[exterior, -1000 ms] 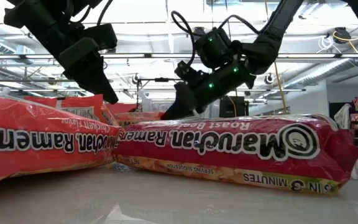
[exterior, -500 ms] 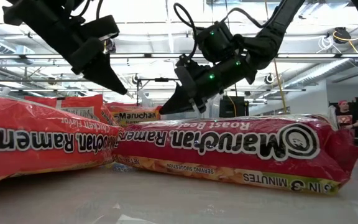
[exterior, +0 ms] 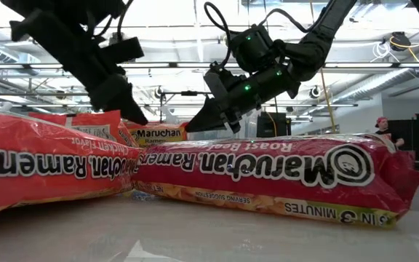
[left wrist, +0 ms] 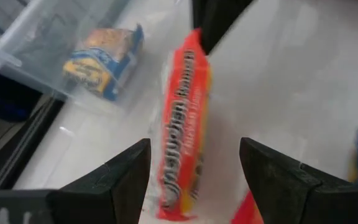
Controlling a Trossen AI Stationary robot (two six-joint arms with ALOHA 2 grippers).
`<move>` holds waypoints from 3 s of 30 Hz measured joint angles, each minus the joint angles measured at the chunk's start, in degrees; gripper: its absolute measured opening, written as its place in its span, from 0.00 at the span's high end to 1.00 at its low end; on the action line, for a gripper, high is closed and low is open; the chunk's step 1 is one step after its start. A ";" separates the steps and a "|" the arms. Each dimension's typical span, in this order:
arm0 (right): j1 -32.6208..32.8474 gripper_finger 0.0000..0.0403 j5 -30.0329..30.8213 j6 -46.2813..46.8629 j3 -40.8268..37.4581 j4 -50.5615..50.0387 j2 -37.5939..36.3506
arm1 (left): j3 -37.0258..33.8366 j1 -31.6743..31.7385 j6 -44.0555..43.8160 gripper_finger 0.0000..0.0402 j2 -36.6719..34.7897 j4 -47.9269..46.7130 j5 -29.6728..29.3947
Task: Sort Maruchan noodles
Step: Put the top orange noodle pack into the left transparent bin
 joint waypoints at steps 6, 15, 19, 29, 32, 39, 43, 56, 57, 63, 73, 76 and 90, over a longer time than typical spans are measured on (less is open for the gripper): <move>0.00 1.00 0.00 0.01 0.04 0.02 0.00 | 0.07 1.78 1.75 0.37 3.28 2.00 0.04; 0.00 1.00 0.00 0.00 0.07 -0.12 0.00 | 0.12 5.22 3.66 0.37 7.35 3.14 0.85; 0.00 1.00 0.00 0.00 0.09 -0.59 0.00 | 0.13 6.47 4.92 0.37 9.00 6.59 1.41; -0.13 1.00 0.00 0.02 0.09 -2.48 0.00 | 0.15 7.50 8.51 0.41 10.13 9.24 2.42; -0.15 1.00 0.00 0.02 0.09 -1.77 0.00 | 0.15 7.48 8.71 0.49 10.11 8.95 2.42; -0.39 0.99 0.20 0.02 0.07 -2.54 -1.12 | 0.15 7.13 9.54 0.70 9.66 8.57 1.53; -0.68 0.92 0.31 -0.86 0.07 -5.16 -4.65 | 0.15 6.66 9.34 0.69 9.66 8.56 1.56; -0.76 0.70 3.43 -6.43 0.07 -23.97 -24.74 | 5.75 2.42 4.50 0.66 -3.44 -9.83 2.99; -0.76 0.70 3.34 -6.43 0.07 -25.30 -26.12 | 6.77 1.94 3.07 0.66 -4.73 -11.93 2.97; 1.06 0.69 3.26 -6.45 0.01 -32.78 -31.77 | 14.51 -1.50 -10.69 0.66 -12.57 -29.70 7.29; 5.10 0.71 3.21 -6.45 -2.01 -36.21 -35.39 | 29.75 -11.43 -27.05 0.66 -20.69 -47.85 25.40; 5.60 0.71 3.17 -6.45 -2.91 -36.84 -35.08 | 32.02 -15.06 -28.37 0.66 -21.93 -47.92 29.68; 7.09 0.71 3.02 -1.23 -7.86 -36.87 -34.80 | 32.85 -31.07 -38.52 0.66 -20.28 -57.47 38.76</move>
